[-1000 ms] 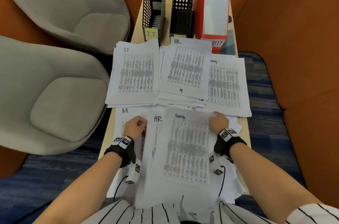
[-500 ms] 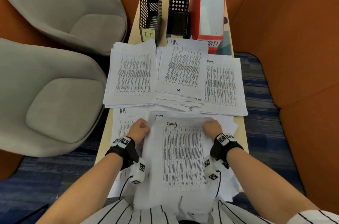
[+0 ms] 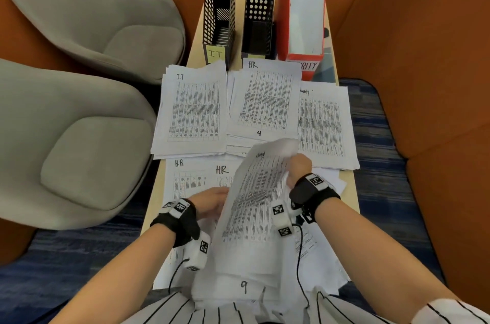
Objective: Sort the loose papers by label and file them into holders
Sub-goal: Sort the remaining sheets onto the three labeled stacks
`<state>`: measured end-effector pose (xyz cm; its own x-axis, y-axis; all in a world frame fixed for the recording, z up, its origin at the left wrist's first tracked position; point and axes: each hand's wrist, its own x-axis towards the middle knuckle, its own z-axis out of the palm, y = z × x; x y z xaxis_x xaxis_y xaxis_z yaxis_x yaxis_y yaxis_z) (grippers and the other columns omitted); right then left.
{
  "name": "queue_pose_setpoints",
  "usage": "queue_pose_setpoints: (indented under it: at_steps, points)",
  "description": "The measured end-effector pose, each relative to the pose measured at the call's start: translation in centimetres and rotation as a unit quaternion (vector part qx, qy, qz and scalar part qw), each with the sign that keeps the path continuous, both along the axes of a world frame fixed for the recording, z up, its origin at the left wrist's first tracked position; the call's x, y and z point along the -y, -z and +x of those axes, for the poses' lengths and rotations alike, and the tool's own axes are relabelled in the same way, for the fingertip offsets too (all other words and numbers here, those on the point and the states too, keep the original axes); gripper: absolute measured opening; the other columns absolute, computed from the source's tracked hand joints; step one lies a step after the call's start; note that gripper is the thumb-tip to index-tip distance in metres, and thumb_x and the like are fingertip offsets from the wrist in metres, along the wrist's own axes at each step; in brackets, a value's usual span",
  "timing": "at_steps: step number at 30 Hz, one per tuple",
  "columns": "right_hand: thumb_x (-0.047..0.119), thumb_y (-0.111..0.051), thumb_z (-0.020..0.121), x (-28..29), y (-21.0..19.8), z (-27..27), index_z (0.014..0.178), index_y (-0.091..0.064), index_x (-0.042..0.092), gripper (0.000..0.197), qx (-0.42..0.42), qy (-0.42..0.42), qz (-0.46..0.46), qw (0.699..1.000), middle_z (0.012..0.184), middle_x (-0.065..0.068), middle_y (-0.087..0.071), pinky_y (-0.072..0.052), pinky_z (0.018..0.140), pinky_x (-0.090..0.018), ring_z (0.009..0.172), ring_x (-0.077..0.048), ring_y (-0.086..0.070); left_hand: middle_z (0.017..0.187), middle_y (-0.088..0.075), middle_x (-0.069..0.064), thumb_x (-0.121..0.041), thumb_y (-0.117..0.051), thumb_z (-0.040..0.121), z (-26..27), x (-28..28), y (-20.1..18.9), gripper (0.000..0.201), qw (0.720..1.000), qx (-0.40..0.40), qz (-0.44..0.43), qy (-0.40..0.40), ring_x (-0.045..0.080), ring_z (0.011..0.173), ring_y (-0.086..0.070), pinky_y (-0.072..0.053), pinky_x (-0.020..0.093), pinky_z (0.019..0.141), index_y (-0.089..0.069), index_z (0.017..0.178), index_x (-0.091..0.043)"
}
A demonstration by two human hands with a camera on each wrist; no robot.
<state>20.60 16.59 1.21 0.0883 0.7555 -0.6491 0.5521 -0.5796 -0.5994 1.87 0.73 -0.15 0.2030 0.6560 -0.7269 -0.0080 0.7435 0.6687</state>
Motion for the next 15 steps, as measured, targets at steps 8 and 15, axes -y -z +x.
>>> queue_pose_setpoints:
  at_steps: [8, 15]
  points:
    - [0.028, -0.06, 0.089, -3.5, -0.9, 1.3, 0.119, -0.06, 0.004, 0.039, 0.122, -0.07, 0.001, 0.99, 0.12, -0.014, -0.06, -0.049, 0.093, -0.037, 0.115, -0.031, -0.058, 0.117, -0.066, -0.003, -0.034, -0.074, 0.076, -2.1, -0.7, -1.8, 0.055, 0.997, -0.012, 0.027, 0.078, 0.021, 0.109, -0.062, -0.053, 0.031, 0.08, -0.049, 0.126, -0.033]
    - [0.061, -0.055, 0.087, -0.5, -2.2, -1.9, 0.141, -0.039, 0.013, 0.074, -0.179, -0.053, -0.024, 0.982, 0.132, -0.003, -0.053, -0.043, 0.094, -0.036, 0.115, -0.022, -0.054, 0.107, -0.065, 0.006, -0.014, -0.058, 0.092, -2.6, -3.2, -0.2, 0.027, 0.946, -0.134, 0.081, -0.283, 0.025, 0.104, -0.061, -0.045, 0.034, 0.092, -0.058, 0.118, -0.005]
